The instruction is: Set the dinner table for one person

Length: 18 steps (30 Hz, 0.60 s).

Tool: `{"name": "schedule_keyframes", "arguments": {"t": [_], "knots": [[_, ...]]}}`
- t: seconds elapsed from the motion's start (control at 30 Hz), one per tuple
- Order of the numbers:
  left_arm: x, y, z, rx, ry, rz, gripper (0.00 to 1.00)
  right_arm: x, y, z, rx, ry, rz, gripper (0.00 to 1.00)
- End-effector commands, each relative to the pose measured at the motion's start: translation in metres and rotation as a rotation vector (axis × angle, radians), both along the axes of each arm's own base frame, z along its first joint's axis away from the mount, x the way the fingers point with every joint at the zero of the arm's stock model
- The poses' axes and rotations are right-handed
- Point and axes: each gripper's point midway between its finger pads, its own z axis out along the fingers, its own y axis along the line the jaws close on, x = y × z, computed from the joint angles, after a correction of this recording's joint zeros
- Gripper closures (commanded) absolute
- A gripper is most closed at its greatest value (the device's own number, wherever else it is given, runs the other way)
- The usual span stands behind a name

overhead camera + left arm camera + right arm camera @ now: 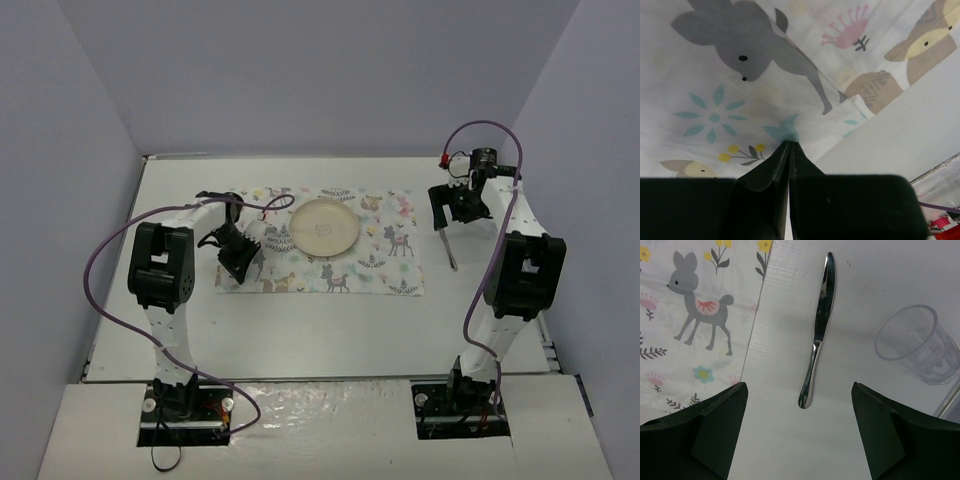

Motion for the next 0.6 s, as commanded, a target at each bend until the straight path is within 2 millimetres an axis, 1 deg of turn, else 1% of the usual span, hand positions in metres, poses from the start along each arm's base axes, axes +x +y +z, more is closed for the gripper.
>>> {"name": "schedule_keyframes", "arguments": {"t": [0.0,0.07,0.13,0.2,0.27,0.3,0.33,0.37,0.43,0.47,0.53,0.57], "knots": [[-0.024,-0.006,0.002,-0.027,0.029,-0.032,1.00,0.025,-0.016,0.028,-0.080,-0.090,-0.012,0.17],[-0.026,-0.008,0.003,-0.030,0.026,-0.039,1.00,0.031,-0.023,0.035,-0.112,-0.108,-0.022,0.17],[-0.024,-0.008,0.007,-0.031,0.004,-0.040,1.00,0.037,-0.033,0.039,-0.147,-0.123,-0.040,0.17],[-0.017,-0.007,0.012,-0.025,-0.032,-0.042,1.00,0.044,-0.048,0.043,-0.188,-0.139,-0.085,0.16],[-0.006,-0.005,0.022,-0.010,-0.078,-0.037,0.99,0.052,-0.071,0.046,-0.255,-0.146,-0.173,0.15],[-0.001,-0.005,0.027,-0.006,-0.098,-0.037,0.96,0.056,-0.088,0.052,-0.323,-0.154,-0.233,0.15],[0.006,-0.005,0.035,-0.003,-0.124,-0.039,0.92,0.058,-0.101,0.053,-0.376,-0.148,-0.274,0.15],[0.013,-0.005,0.044,0.001,-0.152,-0.043,0.88,0.060,-0.109,0.047,-0.408,-0.132,-0.295,0.16],[0.027,-0.004,0.061,0.012,-0.203,-0.048,0.75,0.065,-0.117,0.050,-0.445,-0.141,-0.333,0.16],[0.035,-0.003,0.070,0.020,-0.232,-0.048,0.70,0.069,-0.122,0.048,-0.465,-0.140,-0.351,0.17],[0.046,-0.004,0.085,0.017,-0.270,-0.045,0.64,0.073,-0.126,0.041,-0.487,-0.137,-0.397,0.17],[0.052,-0.006,0.093,0.012,-0.296,-0.044,0.62,0.075,-0.127,0.038,-0.491,-0.136,-0.414,0.17]]}}
